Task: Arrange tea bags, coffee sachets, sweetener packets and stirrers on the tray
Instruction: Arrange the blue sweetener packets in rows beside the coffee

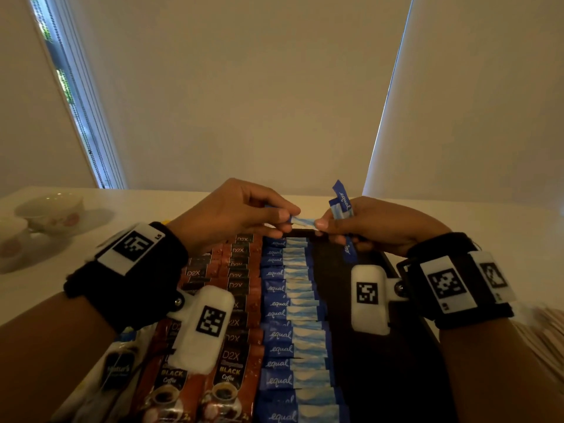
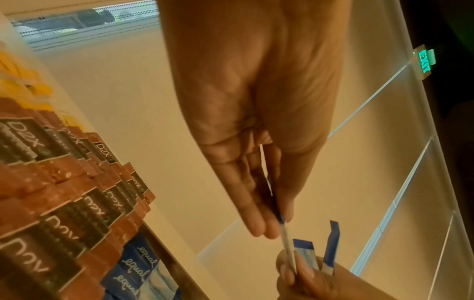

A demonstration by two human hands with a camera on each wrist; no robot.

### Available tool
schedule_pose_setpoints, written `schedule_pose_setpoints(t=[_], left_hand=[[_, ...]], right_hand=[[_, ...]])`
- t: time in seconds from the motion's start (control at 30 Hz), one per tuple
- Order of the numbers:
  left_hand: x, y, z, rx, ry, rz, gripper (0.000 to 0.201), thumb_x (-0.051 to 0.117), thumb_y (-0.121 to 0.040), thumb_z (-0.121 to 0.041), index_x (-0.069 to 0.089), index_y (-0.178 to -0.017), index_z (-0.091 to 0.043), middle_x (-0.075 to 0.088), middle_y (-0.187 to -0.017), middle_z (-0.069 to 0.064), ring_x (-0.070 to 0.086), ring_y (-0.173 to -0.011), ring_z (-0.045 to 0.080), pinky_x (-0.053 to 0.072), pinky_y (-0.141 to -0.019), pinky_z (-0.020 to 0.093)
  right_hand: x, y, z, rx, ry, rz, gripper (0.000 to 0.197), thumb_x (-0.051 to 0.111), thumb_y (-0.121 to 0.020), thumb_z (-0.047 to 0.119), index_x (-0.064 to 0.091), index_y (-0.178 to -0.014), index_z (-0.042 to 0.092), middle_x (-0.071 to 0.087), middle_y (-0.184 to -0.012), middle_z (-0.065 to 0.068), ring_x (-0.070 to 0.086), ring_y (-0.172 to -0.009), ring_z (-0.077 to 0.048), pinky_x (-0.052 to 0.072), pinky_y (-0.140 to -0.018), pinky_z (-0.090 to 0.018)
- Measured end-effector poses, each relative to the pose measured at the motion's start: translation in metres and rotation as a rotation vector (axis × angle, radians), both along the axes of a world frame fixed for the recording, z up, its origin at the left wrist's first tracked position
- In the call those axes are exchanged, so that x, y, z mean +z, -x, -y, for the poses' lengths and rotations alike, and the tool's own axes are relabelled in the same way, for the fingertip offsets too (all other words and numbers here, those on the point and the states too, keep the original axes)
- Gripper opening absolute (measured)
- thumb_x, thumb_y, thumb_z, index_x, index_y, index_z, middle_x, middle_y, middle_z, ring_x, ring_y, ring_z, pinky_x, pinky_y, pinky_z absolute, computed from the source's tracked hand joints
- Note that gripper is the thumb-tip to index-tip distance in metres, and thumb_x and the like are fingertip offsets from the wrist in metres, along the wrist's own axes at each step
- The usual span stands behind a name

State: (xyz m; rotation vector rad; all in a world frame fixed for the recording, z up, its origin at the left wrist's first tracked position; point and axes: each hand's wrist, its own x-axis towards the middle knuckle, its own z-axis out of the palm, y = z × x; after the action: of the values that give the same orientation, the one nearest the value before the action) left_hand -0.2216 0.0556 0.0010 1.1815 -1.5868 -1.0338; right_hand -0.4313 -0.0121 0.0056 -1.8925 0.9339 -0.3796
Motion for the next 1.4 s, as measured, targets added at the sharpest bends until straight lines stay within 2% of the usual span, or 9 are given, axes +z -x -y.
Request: schedule_pose_setpoints(t=[0.13,0.23,0.37,0.6,0.73,0.9,1.07,1.23,1.4], left_hand=[[-0.003,-0.003,0.001,0.042,-0.008,0.082,0.022,0.061,-0.086,-0.017,0.065,-0.107,-0.015,0.072,-0.101,0.002,0.069,-0.095,0.013,0.058,-0.074,0.027],[-0.003,0.000,0.005,0.093,0.032,0.164,0.021,0.057,-0.090,-0.025,0.068,-0.104,-0.014,0.072,-0.100,-0.006,0.067,-0.095,0.008,0.057,-0.081,0.028],[0.000,0.008,0.011,0.093,0.125,0.385,0.012,0.066,-0.085,-0.021,0.073,-0.092,-0.014,0.072,-0.091,-0.003,0.065,-0.085,0.007,0.052,-0.072,0.015],[0.005,0.012,0.021,0.084,0.145,0.561,0.003,0.070,-0.082,-0.018,0.071,-0.081,-0.020,0.071,-0.088,0.001,0.061,-0.077,0.007,0.049,-0.066,0.016],[-0.002,0.014,0.024,0.003,0.089,0.650,0.006,0.070,-0.083,-0.016,0.074,-0.086,-0.013,0.073,-0.088,0.004,0.063,-0.081,0.017,0.048,-0.070,0.021],[-0.017,0.022,0.027,-0.096,0.009,0.745,0.011,0.072,-0.081,-0.021,0.075,-0.086,-0.012,0.066,-0.073,-0.014,0.058,-0.067,-0.002,0.047,-0.069,0.019],[-0.028,0.028,0.025,-0.218,-0.057,0.834,0.012,0.070,-0.082,-0.020,0.073,-0.089,-0.010,0.065,-0.080,-0.010,0.058,-0.075,0.002,0.049,-0.087,0.028],[-0.032,0.032,0.027,-0.184,-0.052,0.908,0.013,0.071,-0.081,-0.019,0.073,-0.091,-0.009,0.059,-0.072,-0.014,0.054,-0.066,-0.001,0.044,-0.073,0.013],[-0.028,0.028,0.028,-0.020,0.054,0.927,0.015,0.070,-0.083,-0.023,0.072,-0.092,-0.012,0.055,-0.071,-0.016,0.053,-0.065,0.001,0.041,-0.059,0.012]], right_hand=[[0.001,0.000,0.001,-0.087,0.139,-0.042,0.020,0.062,-0.087,0.029,0.061,-0.072,0.016,0.052,-0.053,0.004,0.041,-0.044,-0.003,0.032,-0.040,-0.013],[0.001,-0.002,0.001,-0.104,0.199,-0.080,0.019,0.064,-0.086,0.031,0.062,-0.074,0.016,0.054,-0.053,0.005,0.046,-0.047,-0.003,0.035,-0.042,-0.013],[0.002,-0.004,0.000,-0.081,0.219,-0.085,0.018,0.066,-0.084,0.029,0.062,-0.076,0.014,0.055,-0.052,0.006,0.047,-0.044,0.000,0.036,-0.041,-0.011],[0.002,-0.004,0.002,-0.111,0.254,-0.128,0.023,0.065,-0.084,0.031,0.062,-0.076,0.010,0.055,-0.054,0.005,0.049,-0.048,-0.004,0.038,-0.043,-0.010],[-0.001,-0.002,0.006,-0.209,0.168,-0.116,0.019,0.057,-0.092,0.030,0.057,-0.081,0.014,0.055,-0.058,0.002,0.044,-0.044,-0.003,0.036,-0.041,-0.012],[-0.003,0.002,0.009,-0.268,0.107,-0.123,0.013,0.054,-0.093,0.029,0.055,-0.088,0.017,0.058,-0.063,0.002,0.043,-0.049,-0.005,0.035,-0.043,-0.014],[-0.002,0.000,0.007,-0.258,0.087,-0.123,0.010,0.054,-0.093,0.027,0.056,-0.091,0.017,0.057,-0.062,0.002,0.042,-0.050,-0.006,0.035,-0.042,-0.014],[0.000,-0.001,0.004,-0.244,0.091,-0.123,0.010,0.054,-0.094,0.026,0.056,-0.091,0.017,0.057,-0.061,0.003,0.041,-0.050,-0.006,0.035,-0.043,-0.014],[0.001,-0.002,-0.001,-0.163,0.060,-0.148,0.022,0.047,-0.095,0.018,0.056,-0.110,0.004,0.056,-0.065,0.001,0.039,-0.051,-0.006,0.034,-0.042,-0.014]])
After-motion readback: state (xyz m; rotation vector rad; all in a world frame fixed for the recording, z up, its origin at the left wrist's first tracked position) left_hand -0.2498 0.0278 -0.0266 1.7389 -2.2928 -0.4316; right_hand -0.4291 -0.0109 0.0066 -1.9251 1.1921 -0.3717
